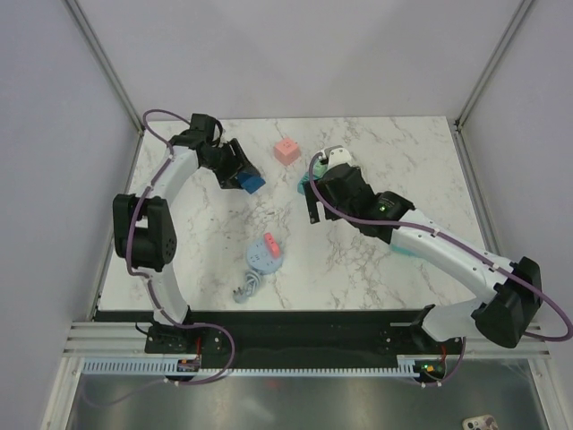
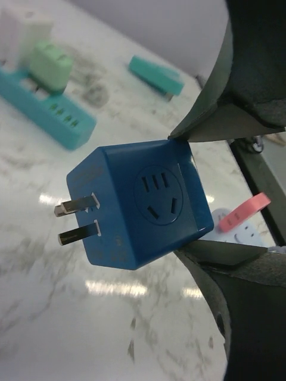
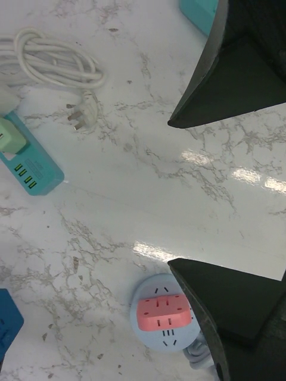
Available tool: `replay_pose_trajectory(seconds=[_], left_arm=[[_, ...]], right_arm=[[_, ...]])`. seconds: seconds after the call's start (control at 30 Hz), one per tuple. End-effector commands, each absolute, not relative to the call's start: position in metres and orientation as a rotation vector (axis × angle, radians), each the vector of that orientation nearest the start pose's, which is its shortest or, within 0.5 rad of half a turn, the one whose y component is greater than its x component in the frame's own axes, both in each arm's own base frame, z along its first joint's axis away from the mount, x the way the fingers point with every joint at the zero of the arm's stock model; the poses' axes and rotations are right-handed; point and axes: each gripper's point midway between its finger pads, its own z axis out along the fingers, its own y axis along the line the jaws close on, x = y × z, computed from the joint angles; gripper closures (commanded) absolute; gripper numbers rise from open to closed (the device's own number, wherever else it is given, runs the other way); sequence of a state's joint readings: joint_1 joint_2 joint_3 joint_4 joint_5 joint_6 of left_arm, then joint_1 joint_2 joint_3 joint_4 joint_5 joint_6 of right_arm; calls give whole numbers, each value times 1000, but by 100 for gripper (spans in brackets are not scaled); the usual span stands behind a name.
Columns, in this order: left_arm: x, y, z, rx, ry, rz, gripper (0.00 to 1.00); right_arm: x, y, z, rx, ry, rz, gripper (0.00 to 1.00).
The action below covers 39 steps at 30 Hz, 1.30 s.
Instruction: Insert the plug
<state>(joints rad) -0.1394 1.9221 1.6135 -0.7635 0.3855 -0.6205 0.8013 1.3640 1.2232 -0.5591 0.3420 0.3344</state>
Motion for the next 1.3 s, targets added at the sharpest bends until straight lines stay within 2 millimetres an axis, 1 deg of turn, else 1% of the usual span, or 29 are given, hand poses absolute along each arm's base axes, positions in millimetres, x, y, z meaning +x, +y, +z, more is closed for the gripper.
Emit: replay_pose_trajectory(seconds=[0.0,0.07,0.1,0.13,0.17,0.2,0.23,0.27,0.3,0.33,0.37,0.4,0.43,0.47,0.5,0.6,0.67,0.7,0.83,0.9,0.97,1.0,1.07,1.17,1.23,1.27], left_arm=[[410,-193,205,-344,2486,-1231,98],[404,-199,216,-353,2458,-1293,98],[396,-203,216,-359,2461,-1321,98],[391,-206,229,-391,2430,-1360,98],[393,-209,242,-369,2361,-1398,98],[384,-214,237,-390,2354,-1457,98],[379,-217,254,-464,2308,-1535,98],[371,-219,242,-526,2312,-1579,98],[374,-224,258,-473,2219,-1637,98],[371,-225,266,-562,2199,-1697,98],[369,-227,263,-584,2183,-1720,98],[369,-230,266,-588,2165,-1742,98],[369,-231,268,-638,2167,-1766,98],[367,-233,267,-653,2168,-1774,98],[366,-235,268,-670,2168,-1779,98],[363,-240,276,-717,2141,-1809,98],[362,-243,280,-753,2133,-1822,98],[362,-245,281,-762,2128,-1821,98],[359,-251,279,-810,2144,-1843,98],[356,-255,279,-810,2149,-1845,98],[356,-256,278,-823,2149,-1842,98],[354,-257,279,-822,2149,-1844,98],[352,-260,278,-827,2156,-1851,98],[350,-262,280,-824,2157,-1854,98],[349,-263,280,-826,2160,-1854,98],[346,-263,279,-830,2159,-1854,98]], right_arm=[[309,238,243,-310,2077,234,2],[311,241,250,-294,2058,258,2],[313,244,251,-241,2066,283,2],[315,247,261,-192,2056,314,2],[316,250,265,-141,2055,346,2],[317,257,269,-6,2060,430,2],[315,266,270,34,2065,501,2],[315,274,273,81,2058,573,2],[319,287,281,159,2022,680,2],[319,292,274,195,2022,710,2],[324,293,274,232,1998,722,2],[330,296,277,269,1962,736,2],[333,296,272,310,1954,738,2],[338,294,272,341,1930,725,2],[343,297,275,358,1903,744,2],[348,304,275,369,1869,752,2],[351,311,282,345,1844,763,2],[352,315,279,332,1852,754,2],[354,325,280,273,1856,753,2],[356,330,273,234,1873,737,2],[357,336,271,210,1887,732,2],[360,336,265,202,1900,714,2],[362,336,261,203,1905,693,2],[368,333,261,215,1886,663,2],[372,334,261,209,1880,641,5],[374,334,257,207,1884,626,6]])
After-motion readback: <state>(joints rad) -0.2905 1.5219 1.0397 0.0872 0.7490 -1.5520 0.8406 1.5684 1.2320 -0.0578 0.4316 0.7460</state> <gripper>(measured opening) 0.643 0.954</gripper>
